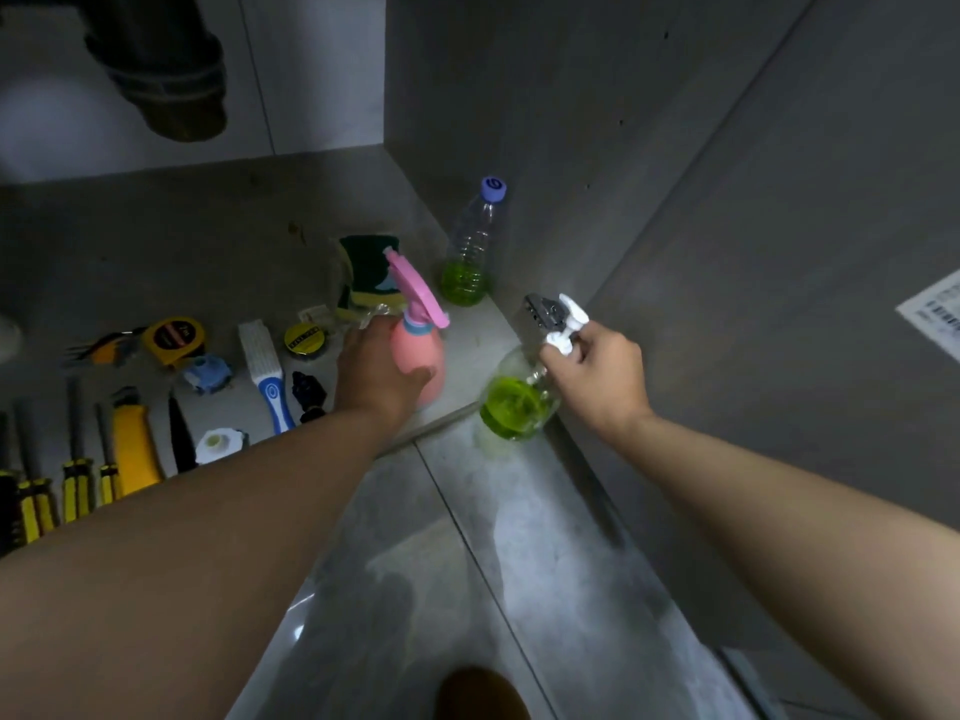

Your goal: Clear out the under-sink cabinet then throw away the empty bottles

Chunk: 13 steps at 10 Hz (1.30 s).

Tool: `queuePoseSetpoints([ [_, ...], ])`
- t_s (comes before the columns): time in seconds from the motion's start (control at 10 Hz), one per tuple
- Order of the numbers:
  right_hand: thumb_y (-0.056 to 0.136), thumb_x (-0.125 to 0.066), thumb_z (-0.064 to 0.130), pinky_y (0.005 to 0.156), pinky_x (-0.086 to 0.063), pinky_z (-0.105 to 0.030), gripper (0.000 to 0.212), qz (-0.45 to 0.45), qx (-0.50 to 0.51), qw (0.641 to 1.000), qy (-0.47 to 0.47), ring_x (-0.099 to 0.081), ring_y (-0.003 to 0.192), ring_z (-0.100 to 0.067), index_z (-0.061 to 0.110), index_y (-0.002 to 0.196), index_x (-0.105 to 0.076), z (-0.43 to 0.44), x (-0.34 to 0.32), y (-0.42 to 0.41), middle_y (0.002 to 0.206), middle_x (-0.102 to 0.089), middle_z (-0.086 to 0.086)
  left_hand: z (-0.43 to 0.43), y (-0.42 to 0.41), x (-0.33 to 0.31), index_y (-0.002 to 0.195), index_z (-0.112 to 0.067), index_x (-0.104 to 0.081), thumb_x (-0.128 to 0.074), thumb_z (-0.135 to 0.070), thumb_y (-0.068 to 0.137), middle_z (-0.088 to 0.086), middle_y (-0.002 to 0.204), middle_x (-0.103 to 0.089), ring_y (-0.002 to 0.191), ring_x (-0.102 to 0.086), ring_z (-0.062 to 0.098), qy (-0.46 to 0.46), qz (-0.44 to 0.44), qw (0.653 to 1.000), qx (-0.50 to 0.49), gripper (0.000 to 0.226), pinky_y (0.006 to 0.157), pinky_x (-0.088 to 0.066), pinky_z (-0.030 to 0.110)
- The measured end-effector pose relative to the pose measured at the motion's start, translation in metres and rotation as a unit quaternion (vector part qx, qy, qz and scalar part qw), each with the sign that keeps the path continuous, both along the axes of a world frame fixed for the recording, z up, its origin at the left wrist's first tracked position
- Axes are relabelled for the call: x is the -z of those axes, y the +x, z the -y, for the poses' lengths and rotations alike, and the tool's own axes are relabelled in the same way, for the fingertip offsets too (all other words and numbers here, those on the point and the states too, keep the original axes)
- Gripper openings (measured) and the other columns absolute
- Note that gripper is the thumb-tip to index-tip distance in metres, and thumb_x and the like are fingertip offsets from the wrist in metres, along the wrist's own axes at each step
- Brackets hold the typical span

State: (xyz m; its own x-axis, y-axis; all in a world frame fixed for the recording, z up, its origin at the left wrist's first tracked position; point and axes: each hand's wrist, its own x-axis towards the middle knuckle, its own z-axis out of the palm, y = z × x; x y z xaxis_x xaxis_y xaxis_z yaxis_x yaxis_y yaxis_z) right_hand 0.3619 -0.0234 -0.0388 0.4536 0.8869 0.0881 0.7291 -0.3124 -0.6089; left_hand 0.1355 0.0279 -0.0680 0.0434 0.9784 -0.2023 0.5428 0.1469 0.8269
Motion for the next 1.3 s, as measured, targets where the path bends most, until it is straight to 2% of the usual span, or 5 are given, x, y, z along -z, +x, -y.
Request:
queuePoseSetpoints([
  [0.2,0.084,-0.058,0.047,0.069,-0.042,-0.025,0.031,0.017,-0.003,1.000,0.020,-0.064,0.077,-0.020,0.019,0.095,-0.068,-0.049,-0.010,-0.005,0.065,-0.060,0.005,0.001,0.000,0.002,0.144,-0.021,-0.049,-0.081,-0.014,0.082,0.012,0.140,-0.048,0.128,-0.051,0.033,0.004,-0.015,1.000,-0.002,0.070,0.107,-0.044,0.044],
  [0.3,0.088,-0.059,0.044,0.075,-0.042,-0.024,0.034,0.007,0.013,1.000,-0.001,-0.068,0.097,-0.028,0.020,0.110,-0.069,-0.073,-0.007,-0.017,0.093,-0.072,-0.002,0.000,-0.001,0.004,0.143,-0.021,-0.049,-0.080,-0.013,0.082,0.011,0.139,-0.049,0.127,-0.052,0.032,0.006,-0.012,1.000,0.005,0.069,0.105,-0.044,0.043],
  [0.5,0.094,-0.053,0.042,0.076,-0.043,-0.025,0.038,-0.026,-0.019,0.998,-0.059,-0.067,0.098,-0.027,0.030,0.129,-0.062,-0.082,0.009,-0.028,0.105,-0.072,-0.004,-0.002,0.001,0.003,0.147,-0.022,-0.047,-0.079,-0.012,0.084,0.010,0.144,-0.047,0.131,-0.049,0.031,0.002,-0.001,1.000,0.003,0.071,0.109,-0.044,0.043],
  [0.7,0.085,-0.069,0.040,0.086,-0.058,-0.049,0.051,-0.138,0.002,0.985,-0.106,-0.070,0.096,-0.032,0.031,0.133,-0.051,-0.083,0.026,-0.032,0.111,-0.063,-0.001,-0.005,-0.001,0.006,0.145,-0.020,-0.048,-0.079,-0.011,0.083,0.010,0.141,-0.047,0.128,-0.051,0.028,0.003,0.006,1.000,-0.003,0.069,0.106,-0.043,0.037],
  [1.3,0.093,-0.059,0.040,0.093,-0.046,-0.043,0.060,-0.016,0.068,0.990,-0.120,-0.059,0.116,-0.041,0.015,0.140,-0.032,-0.052,0.025,-0.057,0.128,-0.060,-0.018,-0.001,-0.012,0.005,0.138,-0.016,-0.050,-0.080,-0.012,0.082,0.008,0.137,-0.058,0.117,-0.061,0.022,-0.009,0.074,0.997,-0.007,0.063,0.106,-0.048,0.041],
])
